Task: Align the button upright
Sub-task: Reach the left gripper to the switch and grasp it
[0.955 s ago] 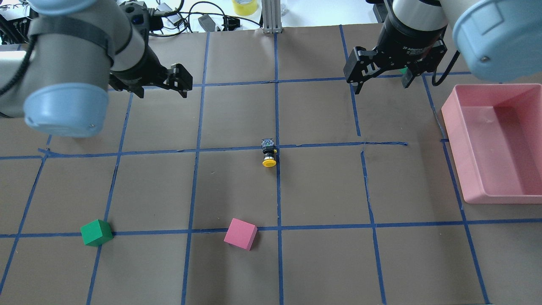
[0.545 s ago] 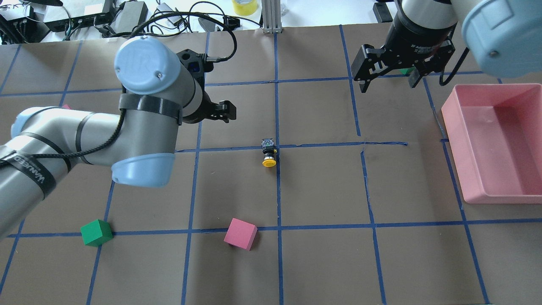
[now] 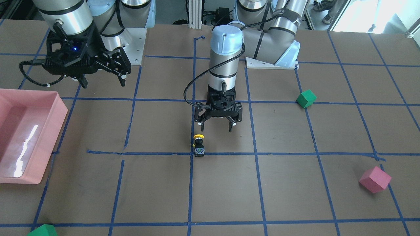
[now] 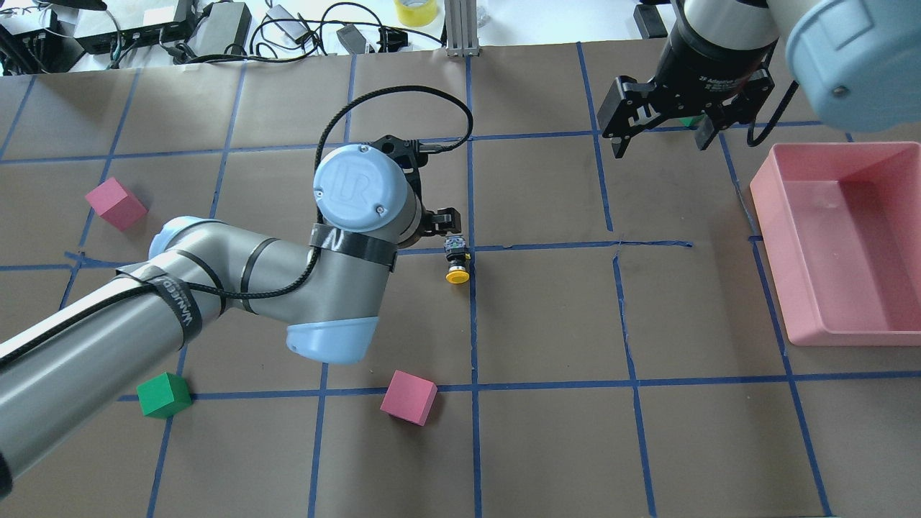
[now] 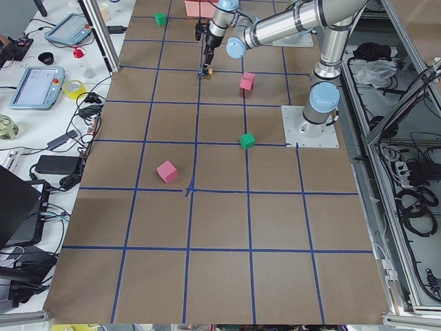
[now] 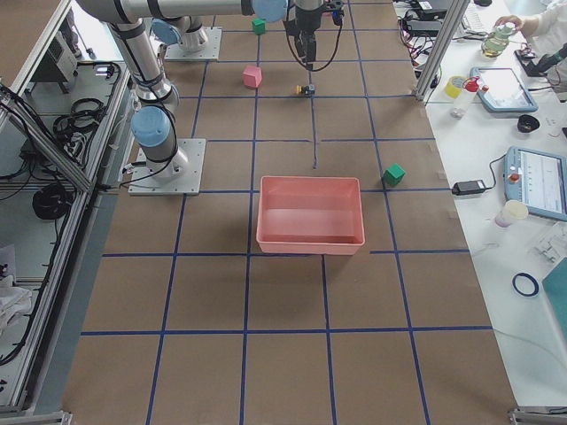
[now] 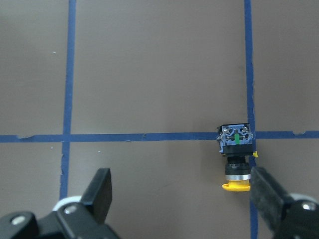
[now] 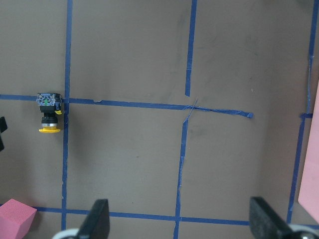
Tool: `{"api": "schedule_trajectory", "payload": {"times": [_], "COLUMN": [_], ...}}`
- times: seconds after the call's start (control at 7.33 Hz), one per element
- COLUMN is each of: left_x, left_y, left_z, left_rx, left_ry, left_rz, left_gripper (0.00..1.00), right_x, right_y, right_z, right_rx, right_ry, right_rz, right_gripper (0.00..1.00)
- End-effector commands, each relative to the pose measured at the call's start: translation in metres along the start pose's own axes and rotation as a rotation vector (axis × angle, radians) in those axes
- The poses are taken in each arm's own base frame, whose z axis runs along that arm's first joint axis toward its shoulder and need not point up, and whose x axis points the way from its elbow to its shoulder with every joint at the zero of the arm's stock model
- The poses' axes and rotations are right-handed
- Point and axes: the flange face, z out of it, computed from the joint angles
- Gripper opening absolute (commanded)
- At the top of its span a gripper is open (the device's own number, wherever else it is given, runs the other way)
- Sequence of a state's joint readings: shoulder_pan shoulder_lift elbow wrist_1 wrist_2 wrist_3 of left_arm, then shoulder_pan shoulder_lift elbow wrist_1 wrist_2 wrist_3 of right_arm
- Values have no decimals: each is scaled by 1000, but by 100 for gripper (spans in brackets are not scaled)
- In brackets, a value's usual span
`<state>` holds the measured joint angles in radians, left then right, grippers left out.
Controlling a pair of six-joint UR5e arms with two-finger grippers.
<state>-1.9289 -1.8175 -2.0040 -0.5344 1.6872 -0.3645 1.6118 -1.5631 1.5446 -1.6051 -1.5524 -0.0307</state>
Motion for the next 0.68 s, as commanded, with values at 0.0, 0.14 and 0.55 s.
{"api": "schedule_trajectory", "payload": {"times": [0.0, 0.14, 0.55], "left_x": [34, 42, 41], "left_y": [24, 30, 55], "left_z": [38, 54, 92], "left_rx": [55, 78, 147], "left_ry": [-46, -38, -32], "left_rz": [15, -19, 10], "left_gripper": [98, 98, 92], "right_x": [1, 1, 4], "right_y": [0, 0, -1], "right_z": [0, 0, 0], "right_rx": [-1, -2, -2], "right_ry": [2, 0, 0], "right_rz": [1, 3, 7], "right_gripper": [100, 100, 100]}}
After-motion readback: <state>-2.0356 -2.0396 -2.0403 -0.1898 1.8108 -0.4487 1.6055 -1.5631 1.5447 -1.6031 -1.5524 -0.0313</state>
